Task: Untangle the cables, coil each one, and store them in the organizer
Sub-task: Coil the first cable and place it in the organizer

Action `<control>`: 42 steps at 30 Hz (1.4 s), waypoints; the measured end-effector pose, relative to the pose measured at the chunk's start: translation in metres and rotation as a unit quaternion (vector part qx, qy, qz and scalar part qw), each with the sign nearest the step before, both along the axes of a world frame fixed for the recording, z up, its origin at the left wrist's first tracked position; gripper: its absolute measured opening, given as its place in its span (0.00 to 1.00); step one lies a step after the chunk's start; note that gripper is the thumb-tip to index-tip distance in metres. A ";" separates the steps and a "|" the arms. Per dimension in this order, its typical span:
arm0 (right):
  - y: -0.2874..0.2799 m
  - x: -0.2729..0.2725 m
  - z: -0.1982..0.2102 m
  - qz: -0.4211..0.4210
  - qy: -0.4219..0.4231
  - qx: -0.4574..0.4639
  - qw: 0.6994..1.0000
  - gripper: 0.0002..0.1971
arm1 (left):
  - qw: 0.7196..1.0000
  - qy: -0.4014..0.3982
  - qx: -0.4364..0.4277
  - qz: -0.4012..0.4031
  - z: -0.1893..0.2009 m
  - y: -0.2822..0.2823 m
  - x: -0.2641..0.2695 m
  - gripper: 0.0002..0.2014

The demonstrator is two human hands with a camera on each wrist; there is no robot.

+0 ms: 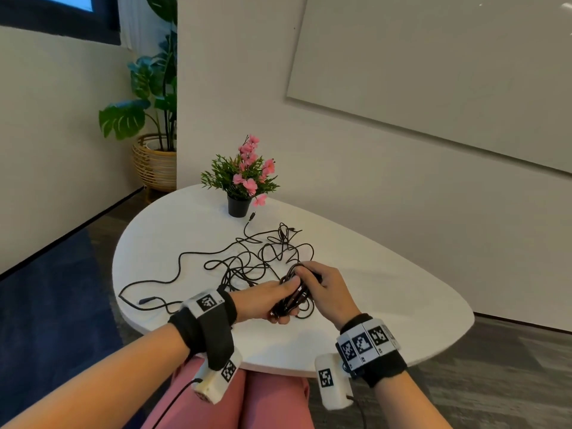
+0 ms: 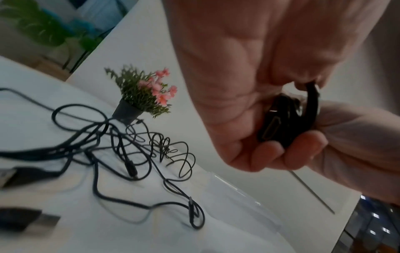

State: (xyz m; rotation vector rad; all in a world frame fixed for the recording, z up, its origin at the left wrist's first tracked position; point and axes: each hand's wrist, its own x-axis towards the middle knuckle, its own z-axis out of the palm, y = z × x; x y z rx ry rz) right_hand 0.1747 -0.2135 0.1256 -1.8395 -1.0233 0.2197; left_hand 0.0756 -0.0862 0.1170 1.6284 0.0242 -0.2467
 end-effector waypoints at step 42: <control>-0.001 -0.032 0.021 0.062 -0.388 -0.090 0.915 0.15 | 0.958 -0.027 0.024 0.283 0.025 0.019 -0.018 0.11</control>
